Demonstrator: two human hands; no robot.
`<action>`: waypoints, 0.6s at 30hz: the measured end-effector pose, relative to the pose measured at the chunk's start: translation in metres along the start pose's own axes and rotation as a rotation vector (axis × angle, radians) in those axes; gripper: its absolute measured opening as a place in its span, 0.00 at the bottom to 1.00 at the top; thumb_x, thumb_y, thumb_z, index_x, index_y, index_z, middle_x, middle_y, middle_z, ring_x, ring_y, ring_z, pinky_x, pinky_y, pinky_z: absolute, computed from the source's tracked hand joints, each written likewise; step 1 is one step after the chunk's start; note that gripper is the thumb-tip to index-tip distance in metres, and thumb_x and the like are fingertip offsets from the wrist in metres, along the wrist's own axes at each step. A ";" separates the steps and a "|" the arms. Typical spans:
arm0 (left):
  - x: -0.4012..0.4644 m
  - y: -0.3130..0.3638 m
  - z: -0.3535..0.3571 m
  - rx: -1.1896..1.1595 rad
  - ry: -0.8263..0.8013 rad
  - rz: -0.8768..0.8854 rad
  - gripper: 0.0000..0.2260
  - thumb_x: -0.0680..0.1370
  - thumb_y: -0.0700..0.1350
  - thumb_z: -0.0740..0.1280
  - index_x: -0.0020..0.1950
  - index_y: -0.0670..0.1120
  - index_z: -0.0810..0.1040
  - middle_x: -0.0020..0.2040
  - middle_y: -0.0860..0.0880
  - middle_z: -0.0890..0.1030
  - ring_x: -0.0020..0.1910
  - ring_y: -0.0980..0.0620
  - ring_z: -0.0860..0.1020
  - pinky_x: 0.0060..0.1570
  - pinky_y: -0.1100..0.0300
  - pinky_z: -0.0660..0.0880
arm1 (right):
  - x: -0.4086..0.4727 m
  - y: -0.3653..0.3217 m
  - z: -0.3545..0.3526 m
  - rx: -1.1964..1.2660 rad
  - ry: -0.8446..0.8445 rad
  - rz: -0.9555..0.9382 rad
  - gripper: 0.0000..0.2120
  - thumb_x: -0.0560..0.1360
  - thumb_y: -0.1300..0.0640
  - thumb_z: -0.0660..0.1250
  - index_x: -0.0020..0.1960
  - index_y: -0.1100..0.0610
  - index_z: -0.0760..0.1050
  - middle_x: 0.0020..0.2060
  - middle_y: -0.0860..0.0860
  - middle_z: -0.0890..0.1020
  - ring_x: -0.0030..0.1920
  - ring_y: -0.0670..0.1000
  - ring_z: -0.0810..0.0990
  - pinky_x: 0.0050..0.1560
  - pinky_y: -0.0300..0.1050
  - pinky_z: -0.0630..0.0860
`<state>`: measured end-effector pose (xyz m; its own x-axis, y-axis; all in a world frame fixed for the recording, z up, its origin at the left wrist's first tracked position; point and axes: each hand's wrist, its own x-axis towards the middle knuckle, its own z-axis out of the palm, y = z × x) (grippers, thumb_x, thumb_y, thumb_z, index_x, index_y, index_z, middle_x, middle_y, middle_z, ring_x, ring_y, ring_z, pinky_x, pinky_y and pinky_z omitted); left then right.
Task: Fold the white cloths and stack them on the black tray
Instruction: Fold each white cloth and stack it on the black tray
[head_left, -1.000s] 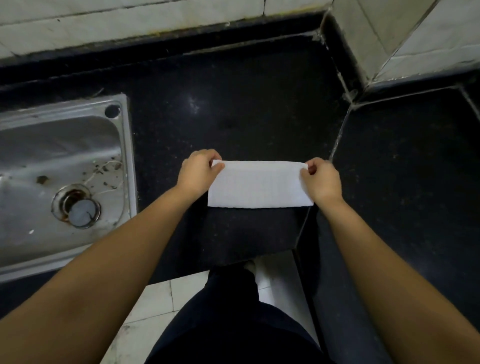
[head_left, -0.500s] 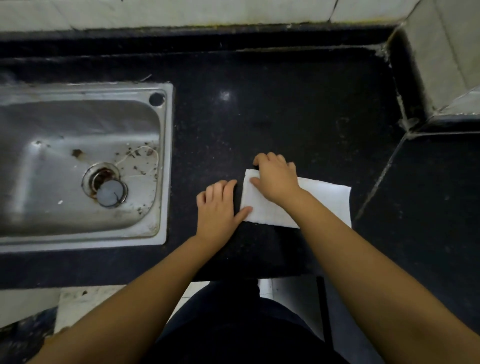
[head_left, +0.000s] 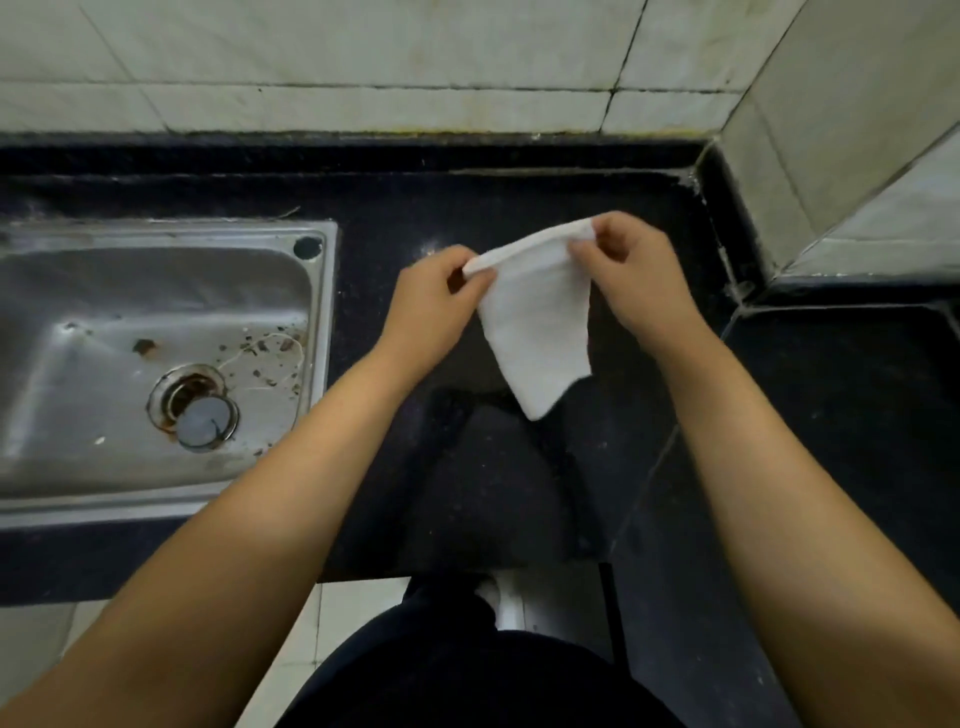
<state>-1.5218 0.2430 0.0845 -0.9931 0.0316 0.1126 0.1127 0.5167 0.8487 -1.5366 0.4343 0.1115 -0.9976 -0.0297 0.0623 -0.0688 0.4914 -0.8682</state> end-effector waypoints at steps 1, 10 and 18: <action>0.002 0.012 -0.008 -0.017 0.022 0.056 0.05 0.77 0.44 0.65 0.41 0.47 0.76 0.33 0.57 0.73 0.32 0.63 0.70 0.33 0.71 0.65 | -0.003 -0.007 -0.007 0.059 0.039 -0.034 0.03 0.78 0.58 0.63 0.49 0.54 0.76 0.41 0.45 0.79 0.43 0.42 0.77 0.47 0.37 0.74; -0.067 -0.012 -0.018 0.037 -0.181 -0.021 0.03 0.76 0.43 0.68 0.46 0.50 0.80 0.38 0.61 0.78 0.38 0.68 0.75 0.42 0.73 0.69 | -0.082 0.022 0.009 0.249 -0.144 0.021 0.12 0.77 0.64 0.64 0.44 0.47 0.75 0.39 0.43 0.79 0.40 0.35 0.76 0.45 0.29 0.72; -0.114 -0.056 0.006 0.091 -0.545 -0.328 0.07 0.78 0.47 0.65 0.44 0.46 0.80 0.37 0.49 0.80 0.35 0.59 0.76 0.41 0.63 0.73 | -0.136 0.076 0.032 0.248 -0.343 0.457 0.07 0.76 0.62 0.65 0.43 0.52 0.78 0.37 0.46 0.81 0.39 0.42 0.78 0.42 0.34 0.74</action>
<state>-1.4155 0.2158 0.0215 -0.8517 0.2775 -0.4445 -0.1791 0.6431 0.7446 -1.4061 0.4476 0.0217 -0.8684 -0.1625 -0.4685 0.4075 0.3045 -0.8609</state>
